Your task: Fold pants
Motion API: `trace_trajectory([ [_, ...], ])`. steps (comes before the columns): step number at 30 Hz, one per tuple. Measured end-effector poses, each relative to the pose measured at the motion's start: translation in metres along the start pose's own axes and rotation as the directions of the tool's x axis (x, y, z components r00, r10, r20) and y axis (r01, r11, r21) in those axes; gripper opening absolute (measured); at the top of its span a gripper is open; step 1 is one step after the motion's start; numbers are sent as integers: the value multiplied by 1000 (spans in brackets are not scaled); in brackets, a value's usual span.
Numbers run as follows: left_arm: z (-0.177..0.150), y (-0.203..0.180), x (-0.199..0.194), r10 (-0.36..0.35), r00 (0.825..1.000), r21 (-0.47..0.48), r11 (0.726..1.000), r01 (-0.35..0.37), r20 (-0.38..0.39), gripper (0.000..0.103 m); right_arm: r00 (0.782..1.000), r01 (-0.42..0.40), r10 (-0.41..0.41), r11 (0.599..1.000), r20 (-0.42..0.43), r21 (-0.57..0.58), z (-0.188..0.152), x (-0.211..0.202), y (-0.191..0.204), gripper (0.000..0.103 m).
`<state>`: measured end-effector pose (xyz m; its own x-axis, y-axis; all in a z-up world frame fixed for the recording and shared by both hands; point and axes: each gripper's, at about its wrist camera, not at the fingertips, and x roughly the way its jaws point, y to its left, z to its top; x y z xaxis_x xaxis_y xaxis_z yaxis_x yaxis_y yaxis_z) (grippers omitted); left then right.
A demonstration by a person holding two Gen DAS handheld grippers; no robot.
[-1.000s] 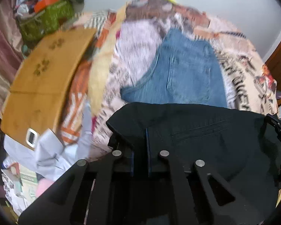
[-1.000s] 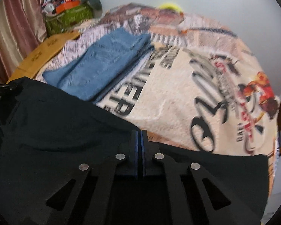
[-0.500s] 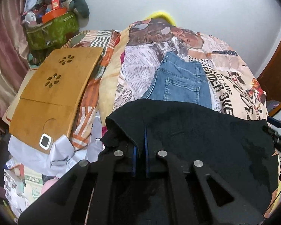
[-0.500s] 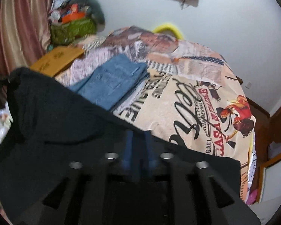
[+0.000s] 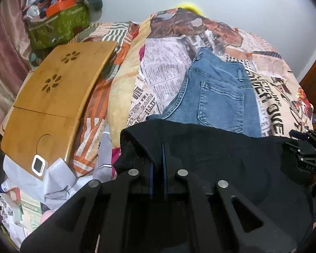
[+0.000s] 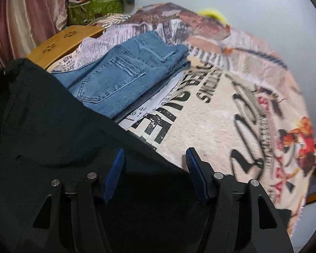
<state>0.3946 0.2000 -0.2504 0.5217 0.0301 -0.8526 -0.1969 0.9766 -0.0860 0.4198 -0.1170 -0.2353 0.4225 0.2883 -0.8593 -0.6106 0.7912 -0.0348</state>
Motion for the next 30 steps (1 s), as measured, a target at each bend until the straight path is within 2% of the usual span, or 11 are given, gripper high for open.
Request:
trace_trajectory([
  [2, 0, 3, 6, -4, 1000, -6, 1000, 4, -5, 6, 1000, -21, 21, 1000, 7, 15, -2, 6, -1, 55],
  [4, 1, 4, 13, -6, 1000, -11, 1000, 6, -13, 6, 999, -48, 48, 999, 22, 25, -4, 7, 1, 48],
  [6, 1, 4, 17, -2, 1000, -9, 1000, 2, -18, 6, 998, -66, 65, 998, 26, 18, -4, 9, 5, 33],
  [7, 1, 3, 17, -1, 1000, -8, 1000, 1, -18, 6, 998, -61, 61, 998, 25, 11, -5, 10, 8, 31],
  [8, 1, 3, 17, -1, 1000, -9, 1000, 1, -17, 6, 998, -53, 53, 999, 25, 8, -5, 10, 10, 23],
  [9, 1, 2, 15, -3, 1000, -10, 1000, 3, -13, 6, 998, -55, 54, 998, 24, 11, -5, 10, 9, 10],
  [10, 2, 2, 10, -8, 1000, -11, 1000, 8, -5, 6, 998, -61, 61, 998, 24, 23, -5, 9, 8, 7],
  [14, 0, 0, -16, -23, 999, 7, 1000, 23, 38, 6, 996, -71, 67, 994, 57, 83, -6, -9, 4, 4],
  [21, -22, -5, -73, -37, 993, 32, 999, 33, 111, 6, 983, -66, 45, 991, 176, 113, -22, -82, 11, 3],
  [30, -84, -3, -142, -33, 987, 43, 999, 26, 155, 6, 977, -63, 49, 996, 209, 63, -70, -149, 50, 3],
])
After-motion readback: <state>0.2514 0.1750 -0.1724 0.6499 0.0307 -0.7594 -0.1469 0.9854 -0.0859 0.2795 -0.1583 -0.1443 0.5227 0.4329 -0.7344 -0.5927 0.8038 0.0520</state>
